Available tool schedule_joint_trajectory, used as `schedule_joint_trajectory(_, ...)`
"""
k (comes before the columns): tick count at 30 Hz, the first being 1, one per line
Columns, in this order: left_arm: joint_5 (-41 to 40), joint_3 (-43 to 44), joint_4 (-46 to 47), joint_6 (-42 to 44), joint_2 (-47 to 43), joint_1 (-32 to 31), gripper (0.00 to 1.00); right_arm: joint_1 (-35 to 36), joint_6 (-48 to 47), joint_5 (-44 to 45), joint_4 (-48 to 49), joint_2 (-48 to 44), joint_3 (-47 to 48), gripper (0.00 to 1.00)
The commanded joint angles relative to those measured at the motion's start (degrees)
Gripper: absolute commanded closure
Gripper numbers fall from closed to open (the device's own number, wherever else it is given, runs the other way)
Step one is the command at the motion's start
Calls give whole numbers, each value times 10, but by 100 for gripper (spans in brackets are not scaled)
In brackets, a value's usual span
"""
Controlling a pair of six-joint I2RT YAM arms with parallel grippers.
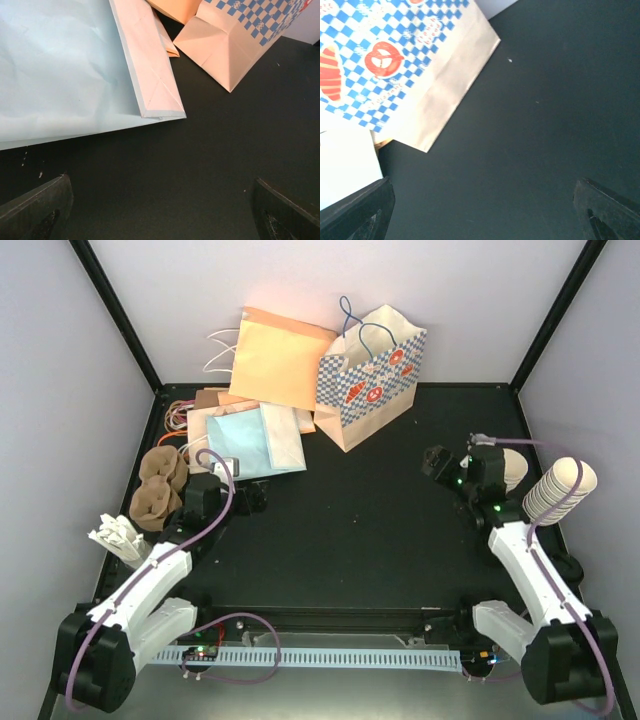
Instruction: Pack the takeout coffee
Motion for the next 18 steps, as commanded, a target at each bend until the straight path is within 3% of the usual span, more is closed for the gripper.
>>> schedule_joint_trajectory(1,21,-8,28,25,-11,0,1,45,30,42,-8,50,78,0)
schedule_joint_trajectory(18,36,-42,44,37,-40,-1,1,109,110,92,-102,315,407,0)
